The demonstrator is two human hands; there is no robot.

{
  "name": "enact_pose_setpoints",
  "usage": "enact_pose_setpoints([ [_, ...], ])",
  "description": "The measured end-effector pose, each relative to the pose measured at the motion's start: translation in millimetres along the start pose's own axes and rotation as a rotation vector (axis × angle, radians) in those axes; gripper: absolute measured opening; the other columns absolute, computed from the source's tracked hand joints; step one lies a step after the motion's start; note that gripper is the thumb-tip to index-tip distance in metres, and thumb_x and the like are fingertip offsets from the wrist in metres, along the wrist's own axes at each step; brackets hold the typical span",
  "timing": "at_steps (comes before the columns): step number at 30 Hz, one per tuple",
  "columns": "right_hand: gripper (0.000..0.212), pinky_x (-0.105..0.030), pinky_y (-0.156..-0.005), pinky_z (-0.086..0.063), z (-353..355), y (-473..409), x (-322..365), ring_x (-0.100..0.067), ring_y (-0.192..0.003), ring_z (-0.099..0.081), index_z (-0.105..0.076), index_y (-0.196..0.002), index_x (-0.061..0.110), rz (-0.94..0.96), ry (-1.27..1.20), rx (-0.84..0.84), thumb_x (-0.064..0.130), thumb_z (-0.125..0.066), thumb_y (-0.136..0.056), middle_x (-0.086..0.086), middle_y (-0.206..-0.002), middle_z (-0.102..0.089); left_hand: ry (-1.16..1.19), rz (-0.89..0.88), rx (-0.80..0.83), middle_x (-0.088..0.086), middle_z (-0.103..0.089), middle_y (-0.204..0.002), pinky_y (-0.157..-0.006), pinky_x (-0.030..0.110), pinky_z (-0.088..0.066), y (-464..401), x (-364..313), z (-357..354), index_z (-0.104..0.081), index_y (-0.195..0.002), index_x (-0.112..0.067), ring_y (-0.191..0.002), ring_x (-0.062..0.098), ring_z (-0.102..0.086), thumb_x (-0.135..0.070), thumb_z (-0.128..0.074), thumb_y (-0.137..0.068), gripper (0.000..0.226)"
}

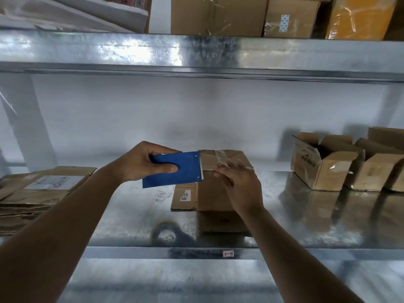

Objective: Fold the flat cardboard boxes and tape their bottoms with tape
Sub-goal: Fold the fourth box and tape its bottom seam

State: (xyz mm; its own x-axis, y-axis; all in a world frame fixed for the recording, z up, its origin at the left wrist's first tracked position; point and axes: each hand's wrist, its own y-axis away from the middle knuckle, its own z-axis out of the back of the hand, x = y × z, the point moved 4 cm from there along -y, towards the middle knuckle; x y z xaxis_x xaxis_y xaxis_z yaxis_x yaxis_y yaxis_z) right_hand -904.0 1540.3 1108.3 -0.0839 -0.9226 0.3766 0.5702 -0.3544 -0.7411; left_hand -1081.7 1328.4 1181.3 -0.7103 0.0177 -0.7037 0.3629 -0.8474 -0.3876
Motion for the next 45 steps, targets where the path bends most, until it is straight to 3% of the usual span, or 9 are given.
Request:
enact_pose_setpoints([
  [12,0.022,-0.048,-0.110,-0.051,2.5,-2.9,3.6,-0.022,-0.129,-0.063,-0.079,-0.115,0.026,0.035,0.002,-0.019,0.023,-0.069,-0.097,0.005,-0.124,-0.074,0.039,0.022,0.011,-0.002,-0.077,-0.119,-0.099,0.046,-0.058,7.8,15.7,17.9,-0.071,-0.130,-0.022,-0.113,0.019,-0.072,-0.018,-0.081,-0.082,0.049],
  [17,0.019,-0.049,-0.103,-0.055,-1.4,-6.3,3.3,-0.022,-0.131,-0.062,-0.078,-0.112,0.033,-0.025,0.027,0.004,0.027,-0.065,-0.100,0.007,-0.124,-0.074,0.045,0.053,-0.020,-0.002,-0.077,-0.120,-0.104,0.052,-0.054,21.0,34.1,33.6,-0.074,-0.128,-0.026,-0.115,0.020,-0.072,-0.023,-0.083,-0.082,0.048],
  [21,0.019,-0.055,-0.108,-0.049,0.3,-11.5,20.0,-0.024,-0.122,-0.066,-0.075,-0.113,0.029,0.005,0.138,0.054,0.034,-0.063,-0.100,0.004,-0.120,-0.076,-0.006,0.043,-0.025,-0.006,-0.077,-0.117,-0.099,0.049,-0.058,20.2,30.8,27.8,-0.074,-0.127,-0.026,-0.111,0.017,-0.073,-0.022,-0.083,-0.084,0.045],
  [25,0.040,-0.060,-0.114,-0.041,-5.7,-16.7,47.5,-0.021,-0.136,-0.056,-0.064,-0.136,0.030,0.066,0.193,0.110,0.047,-0.059,-0.100,0.005,-0.141,-0.065,-0.041,0.043,-0.009,-0.010,-0.078,-0.115,-0.095,0.044,-0.060,18.3,31.4,23.0,-0.074,-0.127,-0.025,-0.108,0.013,-0.073,-0.020,-0.084,-0.085,0.044],
  [28,0.028,-0.061,-0.103,-0.050,-16.7,-20.3,55.3,-0.015,-0.112,-0.068,-0.074,-0.115,0.026,0.026,0.122,0.060,0.042,-0.054,-0.104,0.008,-0.121,-0.074,-0.021,0.037,-0.022,-0.010,-0.078,-0.113,-0.093,0.041,-0.061,17.9,34.7,19.6,-0.074,-0.126,-0.026,-0.106,0.011,-0.074,-0.018,-0.083,-0.085,0.043],
  [31,0.040,-0.058,-0.101,-0.052,-25.0,-20.8,59.2,-0.009,-0.095,-0.069,-0.077,-0.109,0.027,-0.066,0.100,0.019,0.053,-0.047,-0.103,0.011,-0.107,-0.077,-0.005,0.016,-0.011,-0.011,-0.078,-0.114,-0.093,0.038,-0.061,17.9,40.3,14.8,-0.074,-0.126,-0.028,-0.107,0.011,-0.074,-0.017,-0.082,-0.086,0.042],
  [37,0.036,-0.053,-0.110,-0.044,-31.6,-19.5,67.3,-0.009,-0.097,-0.064,-0.077,-0.099,0.026,-0.146,0.185,0.033,0.058,-0.060,-0.097,0.009,-0.099,-0.075,0.006,0.002,-0.017,-0.010,-0.077,-0.117,-0.094,0.044,-0.061,13.9,50.9,13.7,-0.074,-0.128,-0.027,-0.108,0.014,-0.074,-0.020,-0.081,-0.088,0.041],
  [43,0.027,-0.047,-0.131,-0.007,-40.8,-23.6,78.6,-0.014,-0.101,-0.066,-0.064,-0.082,0.022,-0.103,0.291,0.030,0.043,-0.062,-0.099,0.003,-0.090,-0.073,-0.039,-0.026,-0.041,-0.015,-0.077,-0.112,-0.087,0.035,-0.063,5.7,53.2,12.0,-0.075,-0.124,-0.031,-0.103,0.009,-0.074,-0.024,-0.084,-0.084,0.042],
  [45,0.025,-0.049,-0.130,-0.008,-42.2,-23.1,78.4,-0.020,-0.115,-0.067,-0.068,-0.087,0.018,-0.072,0.296,0.022,0.040,-0.064,-0.098,-0.002,-0.101,-0.076,-0.068,-0.040,-0.059,-0.019,-0.077,-0.110,-0.086,0.030,-0.062,3.7,54.0,12.1,-0.075,-0.122,-0.034,-0.102,0.005,-0.074,-0.026,-0.085,-0.081,0.043],
])
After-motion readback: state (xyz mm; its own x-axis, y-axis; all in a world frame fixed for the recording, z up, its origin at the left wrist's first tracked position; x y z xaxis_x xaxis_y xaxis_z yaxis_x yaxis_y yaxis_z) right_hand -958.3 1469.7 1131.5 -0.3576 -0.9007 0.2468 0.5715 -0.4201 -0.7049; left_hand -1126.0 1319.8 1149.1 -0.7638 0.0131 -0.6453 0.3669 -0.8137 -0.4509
